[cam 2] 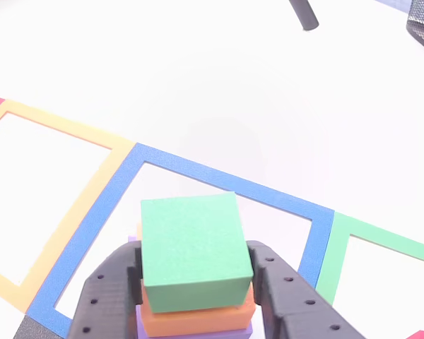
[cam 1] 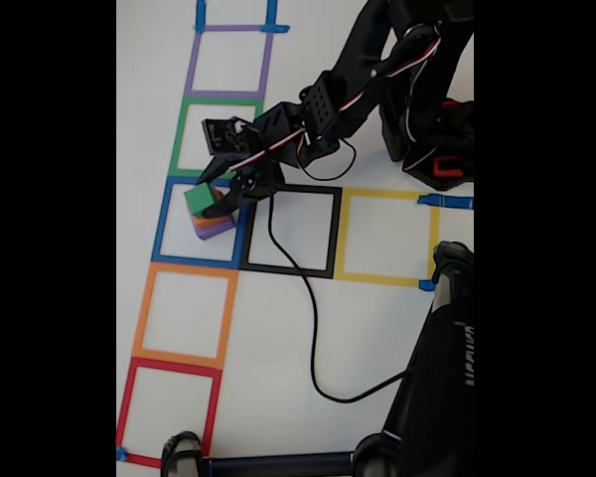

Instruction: Tower of hanoi

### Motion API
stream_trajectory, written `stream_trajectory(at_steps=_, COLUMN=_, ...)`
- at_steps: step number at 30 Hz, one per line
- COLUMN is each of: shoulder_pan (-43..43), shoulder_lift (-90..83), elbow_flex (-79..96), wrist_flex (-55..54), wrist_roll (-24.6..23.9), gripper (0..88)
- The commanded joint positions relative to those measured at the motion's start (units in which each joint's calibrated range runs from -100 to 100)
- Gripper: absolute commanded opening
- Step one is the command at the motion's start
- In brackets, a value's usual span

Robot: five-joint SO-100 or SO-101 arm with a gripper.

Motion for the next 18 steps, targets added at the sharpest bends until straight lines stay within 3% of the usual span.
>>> stream_trajectory(at_steps=1, shoulder_pan=1.35, shoulder_lift=0.18, elbow_flex=-2.29, wrist_flex=-1.93, wrist_roll=0.72, gripper=12.3)
stream_trajectory(at_steps=8, shoulder_pan=1.74, shoulder_lift=0.59, elbow_flex=-1.93, wrist_flex=-3.14, wrist_roll=0.72, gripper=20.9)
stream_trajectory(at_steps=18, shoulder_pan=0.40, shoulder_lift=-5.63, elbow_flex=-1.75, wrist_flex=-2.90, wrist_roll=0.72, gripper=21.9)
